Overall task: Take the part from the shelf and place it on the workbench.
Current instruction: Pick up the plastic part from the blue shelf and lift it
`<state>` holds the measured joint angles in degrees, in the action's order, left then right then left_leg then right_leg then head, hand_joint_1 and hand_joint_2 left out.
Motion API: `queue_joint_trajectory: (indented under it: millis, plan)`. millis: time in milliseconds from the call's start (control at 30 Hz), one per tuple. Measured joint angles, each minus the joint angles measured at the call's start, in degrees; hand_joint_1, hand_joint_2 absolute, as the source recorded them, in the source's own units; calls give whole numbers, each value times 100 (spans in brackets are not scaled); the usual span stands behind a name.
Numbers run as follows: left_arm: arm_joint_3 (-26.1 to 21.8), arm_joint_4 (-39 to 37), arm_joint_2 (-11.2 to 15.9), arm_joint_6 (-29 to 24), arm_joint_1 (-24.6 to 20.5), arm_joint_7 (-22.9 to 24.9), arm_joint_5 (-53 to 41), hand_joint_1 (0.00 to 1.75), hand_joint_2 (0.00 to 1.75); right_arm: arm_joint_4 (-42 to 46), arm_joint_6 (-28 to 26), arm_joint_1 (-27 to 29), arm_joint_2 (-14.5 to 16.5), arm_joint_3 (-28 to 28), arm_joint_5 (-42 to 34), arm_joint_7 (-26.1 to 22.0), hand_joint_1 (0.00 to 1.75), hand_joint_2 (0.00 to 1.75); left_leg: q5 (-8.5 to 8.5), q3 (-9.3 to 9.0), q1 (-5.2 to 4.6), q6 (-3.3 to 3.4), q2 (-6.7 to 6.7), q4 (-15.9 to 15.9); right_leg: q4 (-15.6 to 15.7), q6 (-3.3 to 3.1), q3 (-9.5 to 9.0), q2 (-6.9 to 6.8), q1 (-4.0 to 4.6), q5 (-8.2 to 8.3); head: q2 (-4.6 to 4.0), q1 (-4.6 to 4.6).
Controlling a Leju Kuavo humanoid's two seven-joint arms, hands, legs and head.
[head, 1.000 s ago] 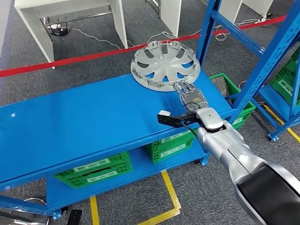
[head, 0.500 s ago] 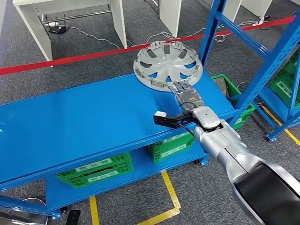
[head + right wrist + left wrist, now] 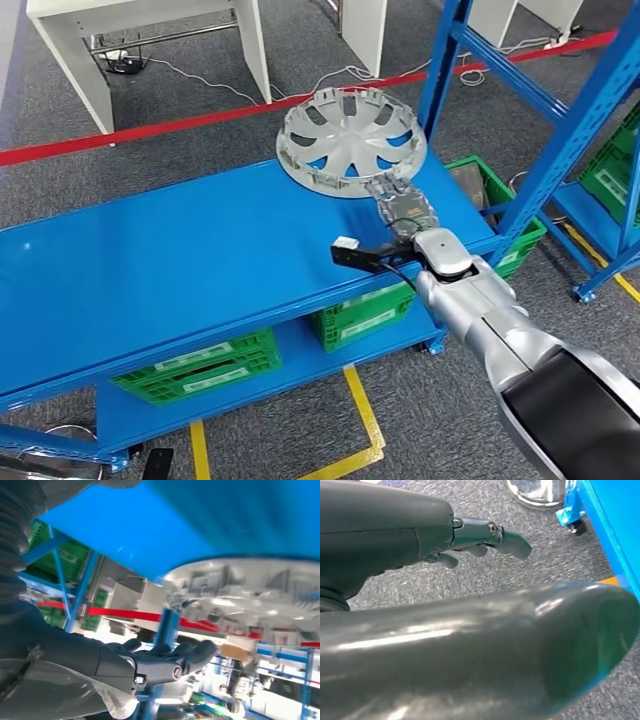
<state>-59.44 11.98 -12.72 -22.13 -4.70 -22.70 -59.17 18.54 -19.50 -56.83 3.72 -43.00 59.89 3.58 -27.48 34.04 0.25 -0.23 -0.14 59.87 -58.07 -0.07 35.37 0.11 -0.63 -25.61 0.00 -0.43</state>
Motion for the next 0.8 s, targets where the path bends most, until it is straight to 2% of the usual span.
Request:
queue_joint_trajectory:
  millis: [33, 100, 133, 167, 200, 267, 300, 333, 367, 467, 500, 533, 600, 633, 667, 700, 733, 767, 800]
  plan:
    - [-1, 0, 2, -1, 1, -5, 0, 0, 0, 2, -1, -6, 4, 1, 1, 0, 0, 175, -130, 101, 6, -26, 0, 239, 11, -32, -28, 2, -9, -13, 0, -14]
    - [-1, 0, 4, 0, 4, -15, 5, 0, 0, 2, 3, 1, 14, 1, 2, -4, 0, 175, -441, 470, 13, -60, -1, 1004, 11, -76, -71, 3, 3, -49, 0, -37]
    - [-1, 0, 5, 0, 9, -18, 9, 0, 0, 2, 5, 16, 16, 0, 2, -4, 0, 175, -529, 653, 15, -68, -1, 1334, 10, -87, -92, 5, 12, -66, 0, -35]
    - [-1, 0, 6, 1, 16, -20, 16, 0, 0, 2, 7, 32, 17, -1, 2, -5, 0, 175, -505, 762, 14, -68, -1, 1489, 9, -92, -116, 9, 20, -86, 0, -35]
    - [-2, 0, 7, 0, 22, -20, 20, 0, 0, 2, 8, 43, 19, -1, 2, -5, 0, 175, -364, 767, 14, -59, -1, 1415, 8, -91, -146, 16, 27, -106, 0, -36]
    - [-3, 0, 10, -1, 30, -20, 25, 0, 0, 2, 9, 45, 26, 0, 2, -6, 0, 175, 130, 515, 9, -8, -2, 719, 9, -81, -220, 28, 38, -156, 0, -36]
    - [-3, 0, 15, -1, 31, -20, 24, 0, 0, 2, 9, 39, 30, 1, 2, -5, 0, 175, 303, 367, -2, 22, -1, 361, 8, -69, -243, 32, 50, -180, 0, -33]
    - [-2, 0, 19, -2, 30, -22, 24, 0, 0, 2, 9, 33, 34, 1, 2, -5, 0, 175, 384, 252, -13, 50, 0, 79, 5, -52, -248, 37, 59, -198, 0, -34]
    - [-2, 0, 22, -2, 27, -24, 24, 0, 0, 2, 11, 30, 36, 1, 2, -6, 0, 175, 383, 197, -24, 69, 0, -61, 6, -32, -238, 40, 64, -207, 0, -28]
    - [-4, 0, 25, -12, 32, -30, 28, 0, 0, 5, 16, 27, 37, 2, 6, -6, 0, 175, 333, 147, -18, 121, 0, -163, 19, 51, -221, 41, 63, -228, 0, -22]
    - [-6, 0, 26, -24, 33, -31, 31, 0, 0, 8, 17, 19, 37, 5, 8, -6, 0, 175, 335, 123, -5, 147, 2, -187, -65, 79, -179, 37, 61, -286, 0, -18]
    - [-7, 0, 25, -41, 29, -28, 35, 0, 0, 10, 19, 7, 37, 10, 10, -6, 0, 175, 337, 97, 11, 171, 4, -211, -258, 104, -80, 35, 59, -385, 0, -10]
    - [-7, 0, 21, -83, 18, -18, 41, 0, 0, 10, 30, 6, 37, 25, 15, -6, 0, 175, 315, 70, 19, 208, 5, -218, -1010, 142, 335, 29, 46, -685, 0, 1]
    - [-7, 0, 20, -98, 16, -10, 46, 0, 0, 10, 39, 24, 37, 31, 17, -6, 0, 175, 301, 61, 19, 218, 5, -216, -1390, 158, 569, 28, 40, -787, 0, 2]
    - [-8, 0, 18, -112, 17, -1, 50, 0, 0, 10, 46, 48, 37, 36, 19, -6, 0, 175, 285, 45, 19, 224, 4, -215, -1636, 169, 746, 26, 34, -803, 0, 0]
    - [-8, 0, 17, -122, 18, 6, 54, 0, 0, 10, 52, 68, 37, 38, 21, -6, 0, 175, 266, 24, 20, 223, 0, -212, -1642, 173, 806, 24, 27, -694, 0, 3]
    - [-9, 0, 15, -133, 20, 13, 58, 0, 0, 10, 54, 78, 37, 40, 23, -6, 0, 175, 242, -5, 20, 216, -6, -208, -1420, 172, 747, 20, 18, -486, 0, 3]
    - [-10, 0, 11, -144, 22, 17, 59, 0, 0, 10, 55, 79, 37, 42, 28, -6, 0, 175, 211, -37, 21, 201, -12, -199, -1025, 166, 590, 10, 11, -223, 0, 3]
    - [-11, 0, 9, -154, 22, 18, 59, 0, 0, 10, 56, 70, 37, 43, 33, -6, 0, 175, 177, -59, 12, 175, -17, -183, -628, 160, 395, -1, 13, -38, 0, 3]
